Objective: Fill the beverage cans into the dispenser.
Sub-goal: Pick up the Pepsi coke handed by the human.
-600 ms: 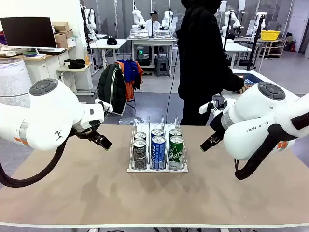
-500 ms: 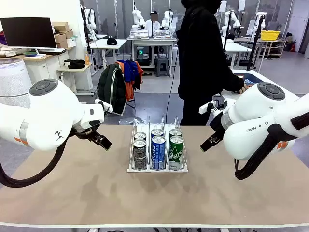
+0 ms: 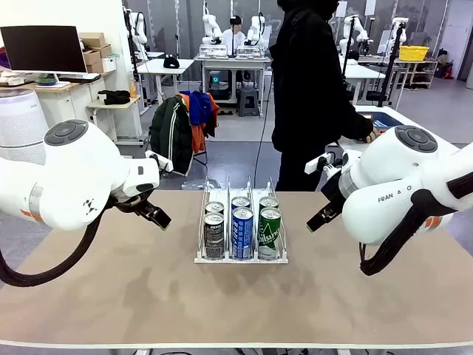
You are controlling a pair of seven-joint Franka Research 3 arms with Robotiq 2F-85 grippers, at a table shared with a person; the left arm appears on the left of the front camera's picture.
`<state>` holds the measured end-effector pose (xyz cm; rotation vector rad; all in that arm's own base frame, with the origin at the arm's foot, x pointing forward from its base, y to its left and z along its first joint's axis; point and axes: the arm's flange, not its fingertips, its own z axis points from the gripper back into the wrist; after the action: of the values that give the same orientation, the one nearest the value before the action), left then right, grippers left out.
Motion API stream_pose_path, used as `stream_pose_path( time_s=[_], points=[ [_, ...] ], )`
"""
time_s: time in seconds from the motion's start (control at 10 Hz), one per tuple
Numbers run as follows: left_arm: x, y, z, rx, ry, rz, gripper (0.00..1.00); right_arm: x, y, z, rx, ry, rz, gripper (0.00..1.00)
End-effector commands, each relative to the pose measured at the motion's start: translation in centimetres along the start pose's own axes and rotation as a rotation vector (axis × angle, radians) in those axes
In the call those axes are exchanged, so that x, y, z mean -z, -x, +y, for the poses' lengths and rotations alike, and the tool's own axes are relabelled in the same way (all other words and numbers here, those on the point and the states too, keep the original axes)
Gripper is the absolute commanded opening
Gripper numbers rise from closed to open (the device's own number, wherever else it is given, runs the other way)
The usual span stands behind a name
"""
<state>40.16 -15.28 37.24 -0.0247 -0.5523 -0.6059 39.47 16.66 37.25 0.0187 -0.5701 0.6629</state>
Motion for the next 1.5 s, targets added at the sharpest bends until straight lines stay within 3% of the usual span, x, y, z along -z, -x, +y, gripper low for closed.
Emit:
stream_pose_path(
  time_s=[0.0, 0.4, 0.5, 0.8, 1.0, 1.2, 1.4],
  points=[
    [0.0, 0.0, 0.1, -0.002, -0.001, 0.0, 1.0, 0.0, 0.0, 0.0, 0.001, 0.0, 0.0, 1.0],
    [0.0, 0.0, 0.0, 0.001, 0.0, 0.0, 1.0, 0.0, 0.0, 0.0, 0.001, 0.0, 0.0, 1.0],
    [-0.2, -0.2, -0.1, 0.021, 0.005, 0.039, 1.0, 0.0, 0.0, 0.0, 0.0, 0.0, 0.0, 1.0],
    [-3.2, -1.1, 0.5, 0.043, 0.157, 0.054, 1.0, -4.1, -0.9, -1.1, -0.031, -0.174, 0.008, 1.0],
    [-5.4, -1.0, 1.9, 0.063, 0.223, 0.032, 1.0, -6.7, -1.6, -1.5, -0.084, -0.213, -0.024, 1.0],
    [-9.3, -0.6, 2.9, 0.192, 0.339, -0.07, 1.0, -10.0, -2.4, -2.3, -0.167, -0.319, -0.035, 1.0],
    [-12.4, -0.6, 4.5, 0.235, 0.343, -0.146, 1.0, -12.8, -3.2, -4.0, -0.228, -0.382, -0.061, 1.0]
  ],
)
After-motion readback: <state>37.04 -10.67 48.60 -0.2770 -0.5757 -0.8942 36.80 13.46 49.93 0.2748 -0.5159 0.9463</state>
